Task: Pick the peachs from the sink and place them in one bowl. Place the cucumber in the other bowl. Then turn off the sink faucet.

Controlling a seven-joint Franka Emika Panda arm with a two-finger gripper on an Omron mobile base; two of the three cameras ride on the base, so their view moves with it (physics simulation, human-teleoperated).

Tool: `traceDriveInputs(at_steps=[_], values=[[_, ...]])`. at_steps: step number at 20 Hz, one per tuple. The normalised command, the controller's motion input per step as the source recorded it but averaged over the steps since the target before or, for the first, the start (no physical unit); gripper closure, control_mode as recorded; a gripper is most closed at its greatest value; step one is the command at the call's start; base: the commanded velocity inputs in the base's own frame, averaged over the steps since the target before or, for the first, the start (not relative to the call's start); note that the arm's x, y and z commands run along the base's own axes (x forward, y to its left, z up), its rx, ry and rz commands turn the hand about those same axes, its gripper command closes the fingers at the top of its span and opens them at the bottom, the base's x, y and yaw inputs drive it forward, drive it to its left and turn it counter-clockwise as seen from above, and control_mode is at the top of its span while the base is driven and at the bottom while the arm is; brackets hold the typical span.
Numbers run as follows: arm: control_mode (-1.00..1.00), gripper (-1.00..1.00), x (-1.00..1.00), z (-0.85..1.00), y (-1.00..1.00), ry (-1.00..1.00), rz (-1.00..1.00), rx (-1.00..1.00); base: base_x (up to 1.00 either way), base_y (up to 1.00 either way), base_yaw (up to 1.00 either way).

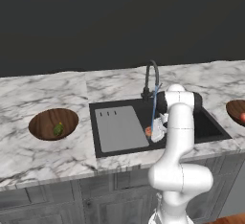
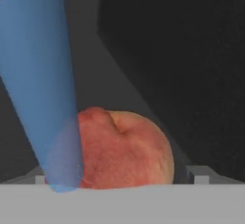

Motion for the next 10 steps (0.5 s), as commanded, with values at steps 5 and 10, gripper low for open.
traceDriveInputs(at_steps=[5,10], values=[[-1.00,1.00,0.09,-0.21,0.62,0.00,-0.12,0.00,0.00,0.00,0.00],[-1.00,1.00,0.03,-0.06,-0.09,-0.03,-0.04,0.00,0.00,0.00,0.00]])
